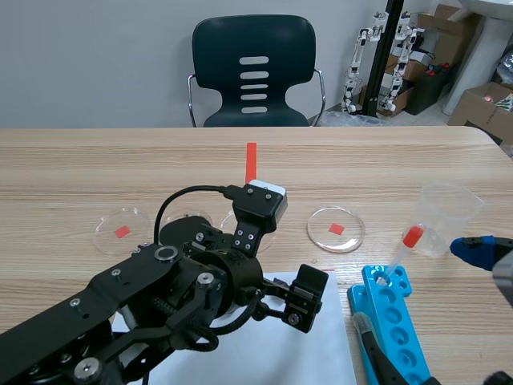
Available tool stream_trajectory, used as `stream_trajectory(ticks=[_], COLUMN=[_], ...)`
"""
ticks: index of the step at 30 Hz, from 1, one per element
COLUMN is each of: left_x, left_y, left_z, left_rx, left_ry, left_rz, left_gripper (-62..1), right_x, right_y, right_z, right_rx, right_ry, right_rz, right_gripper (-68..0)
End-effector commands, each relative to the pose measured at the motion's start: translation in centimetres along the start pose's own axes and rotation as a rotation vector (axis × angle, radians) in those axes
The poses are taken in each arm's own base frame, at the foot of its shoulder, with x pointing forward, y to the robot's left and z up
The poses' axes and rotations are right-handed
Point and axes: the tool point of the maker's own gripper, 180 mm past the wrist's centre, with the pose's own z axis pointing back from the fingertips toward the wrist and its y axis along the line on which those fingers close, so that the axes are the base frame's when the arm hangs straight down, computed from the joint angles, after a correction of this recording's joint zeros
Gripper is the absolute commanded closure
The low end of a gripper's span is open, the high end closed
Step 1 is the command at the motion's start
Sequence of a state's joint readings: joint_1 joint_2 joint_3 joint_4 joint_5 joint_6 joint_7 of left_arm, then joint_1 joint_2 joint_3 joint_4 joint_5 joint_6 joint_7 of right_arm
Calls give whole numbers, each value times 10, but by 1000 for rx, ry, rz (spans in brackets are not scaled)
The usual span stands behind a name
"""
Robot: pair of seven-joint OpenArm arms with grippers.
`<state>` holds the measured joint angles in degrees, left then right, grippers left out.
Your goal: Return to the home posture
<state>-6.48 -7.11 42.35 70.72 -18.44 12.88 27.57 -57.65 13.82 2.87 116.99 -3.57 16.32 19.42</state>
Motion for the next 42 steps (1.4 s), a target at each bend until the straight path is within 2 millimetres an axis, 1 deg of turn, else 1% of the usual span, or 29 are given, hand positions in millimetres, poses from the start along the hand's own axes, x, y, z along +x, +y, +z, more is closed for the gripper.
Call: stream_trajectory(ticks=[1,17,21,26,30,32,36,39,42], left_x=[6,6,12,36,55,60,58,52,41], left_y=[-4,-5,-5,-15,-16,-13,-6,1,6], left_z=[0,0,3,22,45,57,80,93,109], left_rx=[-9,-15,-19,-65,-80,-82,-100,-121,-155], left_ry=[-20,-23,-50,-177,-279,-321,-387,-411,-411], left_rz=[3,-1,-2,-16,-38,-50,-79,-97,-108], left_gripper=[-623,-623,-623,-623,-623,-623,-623,-623,-623], right_x=[9,9,9,9,9,9,9,9,9], right_y=[-3,-3,-3,-3,-3,-3,-3,-3,-3], right_z=[-1,-1,-1,-1,-1,-1,-1,-1,-1], right_rx=[-5,-5,-5,-5,-5,-5,-5,-5,-5], right_ry=[-33,-33,-34,-34,-34,-34,-34,-34,-34], right_rz=[7,7,7,7,7,7,7,7,7], right_gripper=[-679,-679,-679,-679,-679,-679,-679,-679,-679])
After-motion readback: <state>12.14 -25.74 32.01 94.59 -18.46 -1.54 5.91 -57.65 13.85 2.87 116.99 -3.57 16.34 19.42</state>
